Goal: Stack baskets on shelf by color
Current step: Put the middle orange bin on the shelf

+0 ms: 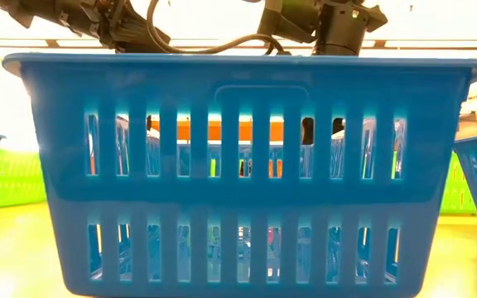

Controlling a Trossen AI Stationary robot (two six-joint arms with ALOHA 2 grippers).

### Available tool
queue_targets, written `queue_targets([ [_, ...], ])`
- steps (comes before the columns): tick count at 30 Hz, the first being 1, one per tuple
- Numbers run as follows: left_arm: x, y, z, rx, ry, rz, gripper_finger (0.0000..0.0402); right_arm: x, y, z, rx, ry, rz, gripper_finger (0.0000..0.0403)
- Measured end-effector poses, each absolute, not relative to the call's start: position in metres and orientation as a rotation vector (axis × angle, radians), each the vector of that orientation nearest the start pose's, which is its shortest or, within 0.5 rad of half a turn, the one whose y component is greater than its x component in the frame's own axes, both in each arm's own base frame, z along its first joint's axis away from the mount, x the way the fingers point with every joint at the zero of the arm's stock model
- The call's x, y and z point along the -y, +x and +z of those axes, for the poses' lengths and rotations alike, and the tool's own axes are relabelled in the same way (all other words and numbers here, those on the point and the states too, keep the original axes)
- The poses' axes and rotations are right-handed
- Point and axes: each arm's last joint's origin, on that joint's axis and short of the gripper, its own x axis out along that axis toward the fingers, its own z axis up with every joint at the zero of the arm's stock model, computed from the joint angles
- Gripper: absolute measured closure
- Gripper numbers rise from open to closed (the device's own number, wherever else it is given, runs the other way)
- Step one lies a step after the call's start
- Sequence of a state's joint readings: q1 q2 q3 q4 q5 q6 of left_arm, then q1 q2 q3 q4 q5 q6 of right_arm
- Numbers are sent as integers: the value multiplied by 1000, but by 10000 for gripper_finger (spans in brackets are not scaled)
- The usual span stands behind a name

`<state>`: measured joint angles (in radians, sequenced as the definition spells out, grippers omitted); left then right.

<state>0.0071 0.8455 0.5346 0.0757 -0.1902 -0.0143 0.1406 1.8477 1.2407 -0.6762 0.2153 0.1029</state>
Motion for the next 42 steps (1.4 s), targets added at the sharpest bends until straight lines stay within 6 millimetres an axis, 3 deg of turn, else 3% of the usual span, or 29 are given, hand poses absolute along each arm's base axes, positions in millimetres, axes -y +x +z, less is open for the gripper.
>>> queue_targets([
  [2, -7, 190, 261, -233, 7, 198, 235, -44, 352, 175, -1253, -137, -131, 385],
  [8, -7, 190, 261, -233, 7, 198, 235, -43, 352, 175, -1254, -142, -138, 368],
  [13, -7, 190, 261, -233, 7, 198, 235, -44, 350, 188, -1250, -135, -140, 387],
  [21, -7, 190, 261, -233, 7, 198, 235, -53, 356, 240, -1212, -144, -152, 377],
  [32, -7, 189, 261, -234, 7, 198, 235, -78, 355, 333, -1103, -185, -129, 379],
  [37, -7, 189, 261, -235, 7, 198, 235, -70, 345, 362, -1092, -299, -247, 384],
  [42, -7, 189, 261, -235, 6, 198, 235, -44, 339, 369, -1159, -409, -365, 383],
])
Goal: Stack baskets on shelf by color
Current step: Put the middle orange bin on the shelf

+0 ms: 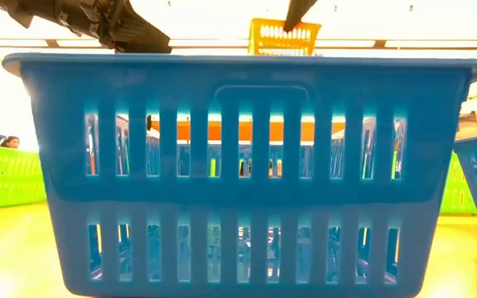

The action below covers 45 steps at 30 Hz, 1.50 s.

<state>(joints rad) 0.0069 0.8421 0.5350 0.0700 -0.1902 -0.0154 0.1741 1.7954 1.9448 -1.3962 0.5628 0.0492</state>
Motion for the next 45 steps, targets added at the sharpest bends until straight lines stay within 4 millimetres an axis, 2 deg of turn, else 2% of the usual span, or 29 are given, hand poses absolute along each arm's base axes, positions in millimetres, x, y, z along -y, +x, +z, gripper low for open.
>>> queue_targets([
  [10, -7, 189, 261, -238, 7, 198, 235, 37, 333, 367, -1329, -402, -482, 384],
  [16, -7, 189, 259, -254, 8, 198, 235, 86, 324, 365, -1392, -278, -412, 379],
  [20, -7, 189, 259, -261, 10, 198, 235, 108, 318, 364, -1409, -244, -378, 385],
  [25, -7, 189, 258, -263, 10, 198, 235, 122, 320, 365, -1336, -216, -269, 384],
  [31, -7, 188, 257, -275, 12, 198, 235, 132, 316, 362, -1347, -189, -275, 381],
  [40, -7, 188, 257, -274, 12, 198, 235, 135, 311, 334, -1461, -106, -253, 379],
  [45, -7, 188, 257, -274, 12, 198, 235, 136, 312, 329, -1461, -120, -244, 379],
])
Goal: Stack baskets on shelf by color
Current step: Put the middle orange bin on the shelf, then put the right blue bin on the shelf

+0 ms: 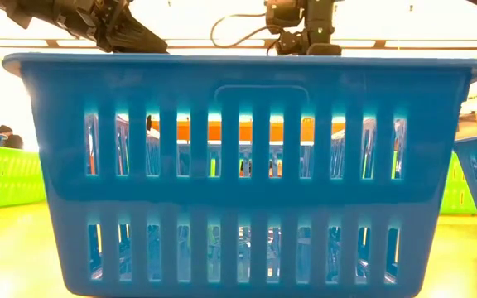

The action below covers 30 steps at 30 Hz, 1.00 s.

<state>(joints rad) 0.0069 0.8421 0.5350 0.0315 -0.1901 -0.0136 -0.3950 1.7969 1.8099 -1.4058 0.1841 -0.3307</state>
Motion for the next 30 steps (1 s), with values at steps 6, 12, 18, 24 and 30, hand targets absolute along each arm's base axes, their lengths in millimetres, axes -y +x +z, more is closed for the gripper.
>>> queue_targets([
  [6, -7, 188, 257, -274, 11, 198, 235, 136, 312, 329, -1467, -114, -245, 370],
  [12, -7, 188, 257, -274, 12, 198, 235, 135, 311, 333, -1469, -122, -254, 353],
  [18, -7, 188, 257, -279, 12, 198, 235, 128, 310, 347, -1460, -128, -274, 338],
  [24, -7, 188, 257, -279, 12, 198, 235, 123, 310, 347, -1473, -103, -267, 336],
  [30, -7, 188, 257, -279, 12, 198, 235, 124, 310, 347, -1474, -121, -267, 336],
])
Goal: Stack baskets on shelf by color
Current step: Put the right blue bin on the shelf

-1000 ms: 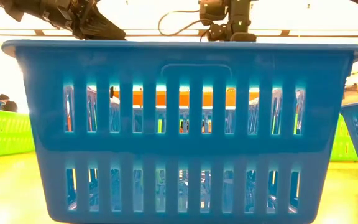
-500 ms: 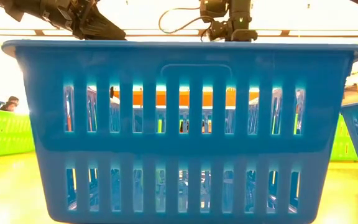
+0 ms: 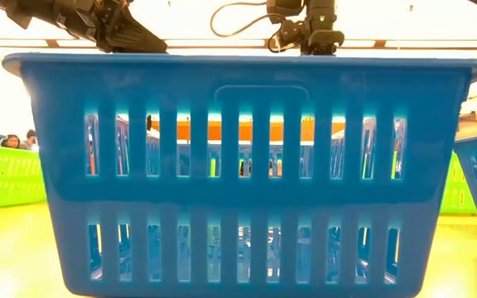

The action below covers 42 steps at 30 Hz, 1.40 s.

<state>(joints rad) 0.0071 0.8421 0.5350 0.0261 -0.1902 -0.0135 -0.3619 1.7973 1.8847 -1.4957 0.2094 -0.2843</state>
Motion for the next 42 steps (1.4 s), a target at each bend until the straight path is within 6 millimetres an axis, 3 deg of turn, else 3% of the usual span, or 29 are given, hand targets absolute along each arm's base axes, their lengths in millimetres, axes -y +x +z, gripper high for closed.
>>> queue_targets([
  [11, -7, 188, 257, -279, 12, 198, 235, 125, 317, 349, -1407, -167, -290, 336],
  [17, -7, 188, 257, -280, 12, 198, 235, 105, 321, 347, -1408, -89, -202, 338],
  [23, -8, 188, 257, -279, 11, 204, 235, 63, 335, 348, -1355, -138, -110, 349],
  [29, -9, 188, 257, -279, 14, 231, 235, 6, 346, 349, -1284, -135, -61, 344],
  [35, -9, 188, 257, -278, 8, 234, 235, -46, 343, 349, -1270, -96, -30, 331],
  [42, -9, 188, 257, -278, 5, 234, 235, -98, 331, 331, -1325, -45, -9, 304],
])
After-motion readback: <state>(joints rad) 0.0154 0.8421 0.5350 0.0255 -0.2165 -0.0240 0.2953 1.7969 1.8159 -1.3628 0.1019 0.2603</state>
